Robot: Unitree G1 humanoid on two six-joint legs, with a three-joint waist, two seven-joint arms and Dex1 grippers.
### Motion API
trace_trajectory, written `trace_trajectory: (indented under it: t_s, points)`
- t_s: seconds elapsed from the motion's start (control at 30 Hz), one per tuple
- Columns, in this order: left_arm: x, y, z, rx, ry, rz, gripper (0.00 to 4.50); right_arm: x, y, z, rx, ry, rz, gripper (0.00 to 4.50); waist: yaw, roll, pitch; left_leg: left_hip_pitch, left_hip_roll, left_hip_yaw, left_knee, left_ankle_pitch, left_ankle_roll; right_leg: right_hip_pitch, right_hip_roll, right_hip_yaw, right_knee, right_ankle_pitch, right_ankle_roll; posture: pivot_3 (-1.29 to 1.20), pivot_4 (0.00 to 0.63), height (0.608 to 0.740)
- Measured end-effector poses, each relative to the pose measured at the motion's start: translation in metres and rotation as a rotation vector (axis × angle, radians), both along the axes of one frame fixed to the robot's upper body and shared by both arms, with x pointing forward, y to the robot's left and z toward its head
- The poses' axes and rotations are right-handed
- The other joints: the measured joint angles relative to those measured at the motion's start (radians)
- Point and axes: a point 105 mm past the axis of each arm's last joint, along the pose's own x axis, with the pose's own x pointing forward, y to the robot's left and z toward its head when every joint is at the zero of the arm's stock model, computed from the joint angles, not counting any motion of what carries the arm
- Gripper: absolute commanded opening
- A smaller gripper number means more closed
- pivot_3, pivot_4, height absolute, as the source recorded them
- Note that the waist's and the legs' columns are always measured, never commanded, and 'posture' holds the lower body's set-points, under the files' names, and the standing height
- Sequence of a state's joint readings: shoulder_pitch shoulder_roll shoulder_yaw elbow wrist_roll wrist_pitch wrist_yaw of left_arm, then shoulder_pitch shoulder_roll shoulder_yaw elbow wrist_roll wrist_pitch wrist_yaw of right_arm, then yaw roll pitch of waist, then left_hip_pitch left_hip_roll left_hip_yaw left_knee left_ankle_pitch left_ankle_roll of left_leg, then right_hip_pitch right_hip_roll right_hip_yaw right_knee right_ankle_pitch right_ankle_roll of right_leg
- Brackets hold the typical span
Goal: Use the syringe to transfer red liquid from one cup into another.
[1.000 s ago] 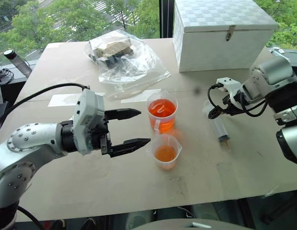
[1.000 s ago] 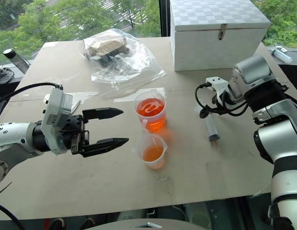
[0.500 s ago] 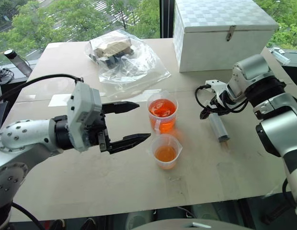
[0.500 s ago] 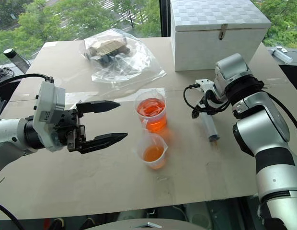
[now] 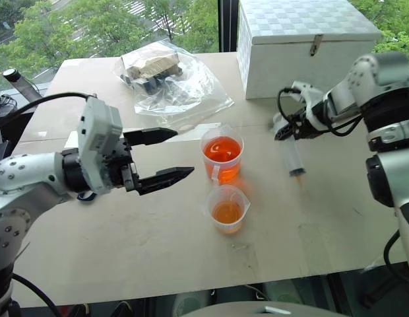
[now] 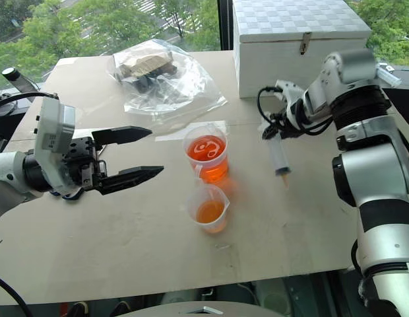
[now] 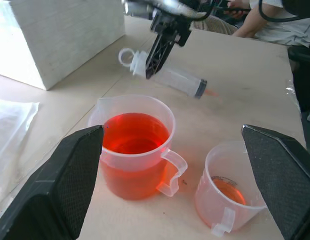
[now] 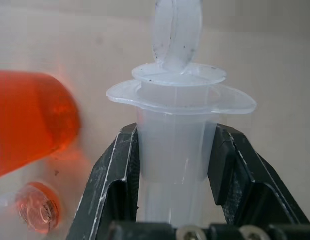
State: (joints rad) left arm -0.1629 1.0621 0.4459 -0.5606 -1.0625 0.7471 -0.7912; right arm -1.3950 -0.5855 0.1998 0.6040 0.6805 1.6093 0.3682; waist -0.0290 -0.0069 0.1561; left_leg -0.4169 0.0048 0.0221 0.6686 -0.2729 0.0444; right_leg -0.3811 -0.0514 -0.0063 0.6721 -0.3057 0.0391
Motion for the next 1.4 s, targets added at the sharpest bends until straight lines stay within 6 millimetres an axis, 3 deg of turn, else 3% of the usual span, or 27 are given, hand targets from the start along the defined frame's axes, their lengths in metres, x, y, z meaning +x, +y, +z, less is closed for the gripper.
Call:
trace_trajectory:
  t_s: [0.03, 0.1, 0.2, 0.3, 0.4, 0.47, 0.57, 0.7, 0.8, 0.87, 1.1, 1.4]
  points:
    - [0.008, 0.009, 0.006, -0.008, -0.021, 0.041, 4.5, -0.003, 0.003, 0.018, -0.002, -0.129, 0.035, 1.44, 0.002, 0.0, 0.0, 0.0, 0.0, -0.001, 0.0, 0.0, 0.0, 0.0, 0.0, -0.001, 0.0, 0.0, 0.0, 0.0, 0.15, 0.74]
    - [0.013, 0.013, 0.012, -0.011, -0.045, 0.064, 4.5, -0.006, 0.008, 0.028, 0.002, -0.199, 0.061, 1.44, 0.002, 0.0, 0.0, 0.0, 0.0, 0.0, 0.0, 0.0, 0.0, 0.0, 0.001, 0.0, 0.001, 0.0, 0.0, 0.0, 0.15, 0.74]
    - [0.027, 0.02, 0.035, -0.034, -0.12, 0.093, 4.5, -0.016, 0.032, 0.061, 0.068, -0.406, 0.141, 1.44, 0.0, -0.001, 0.0, 0.0, 0.0, 0.0, 0.001, 0.0, 0.0, -0.001, 0.001, 0.001, 0.004, 0.0, 0.0, 0.0, 0.15, 0.74]
    - [0.04, 0.02, 0.059, -0.09, -0.173, 0.081, 4.5, -0.031, 0.055, 0.106, 0.181, -0.719, 0.244, 1.44, 0.001, -0.002, 0.0, 0.001, 0.0, 0.0, 0.001, 0.0, 0.0, -0.001, 0.001, 0.0, 0.005, 0.0, 0.0, 0.0, 0.15, 0.74]
    - [0.052, 0.02, 0.084, -0.152, -0.214, 0.067, 4.5, -0.051, 0.077, 0.12, 0.352, -0.889, 0.34, 1.44, 0.006, -0.008, -0.002, 0.001, 0.0, -0.001, 0.002, 0.0, 0.0, -0.001, 0.002, -0.001, 0.006, 0.0, 0.0, 0.0, 0.15, 0.74]
    - [0.057, 0.018, 0.098, -0.185, -0.234, 0.048, 4.5, -0.062, 0.09, 0.11, 0.445, -0.923, 0.385, 1.44, 0.005, -0.009, -0.003, 0.001, 0.0, 0.0, 0.002, 0.001, -0.001, -0.001, 0.003, -0.002, 0.006, 0.0, 0.001, 0.0, 0.15, 0.74]
    - [0.059, 0.013, 0.115, -0.239, -0.245, -0.012, 4.5, -0.066, 0.096, 0.096, 0.49, -0.958, 0.385, 1.44, 0.005, -0.009, -0.002, 0.0, -0.001, 0.001, 0.003, 0.001, -0.001, -0.002, 0.004, -0.003, 0.006, 0.0, 0.001, 0.0, 0.15, 0.74]
    - [0.052, 0.005, 0.13, -0.264, -0.252, -0.109, 4.5, -0.073, 0.11, 0.093, 0.536, -1.027, 0.421, 1.44, -0.008, -0.009, -0.002, 0.001, -0.001, 0.0, 0.003, 0.002, -0.002, -0.003, 0.004, -0.002, 0.006, 0.0, 0.001, 0.0, 0.15, 0.74]
    - [0.049, -0.003, 0.121, -0.225, -0.203, -0.187, 4.5, -0.077, 0.116, 0.086, 0.554, -1.056, 0.454, 1.44, -0.015, -0.009, -0.002, 0.001, -0.001, 0.0, 0.002, 0.002, -0.004, -0.003, 0.004, -0.002, 0.007, 0.0, 0.001, 0.0, 0.15, 0.74]
    - [0.05, -0.009, 0.11, -0.181, -0.157, -0.228, 4.5, -0.077, 0.119, 0.065, 0.523, -1.03, 0.49, 1.44, -0.015, -0.009, -0.002, 0.001, 0.0, 0.0, 0.002, 0.002, -0.004, -0.003, 0.005, -0.002, 0.007, 0.0, 0.001, 0.0, 0.15, 0.74]
    - [0.061, -0.023, 0.094, -0.109, -0.111, -0.276, 4.5, -0.081, 0.122, 0.044, 0.475, -1.003, 0.576, 1.44, -0.011, -0.009, -0.002, 0.001, 0.0, 0.0, 0.003, 0.003, -0.004, -0.004, 0.004, -0.002, 0.007, 0.0, 0.001, 0.0, 0.15, 0.74]
    - [0.065, -0.042, 0.092, -0.099, -0.104, -0.36, 4.5, -0.08, 0.124, 0.04, 0.447, -1.006, 0.589, 1.44, -0.013, -0.009, -0.002, 0.001, 0.0, 0.0, 0.003, 0.003, -0.004, -0.004, 0.003, -0.001, 0.007, 0.0, 0.001, 0.0, 0.15, 0.74]
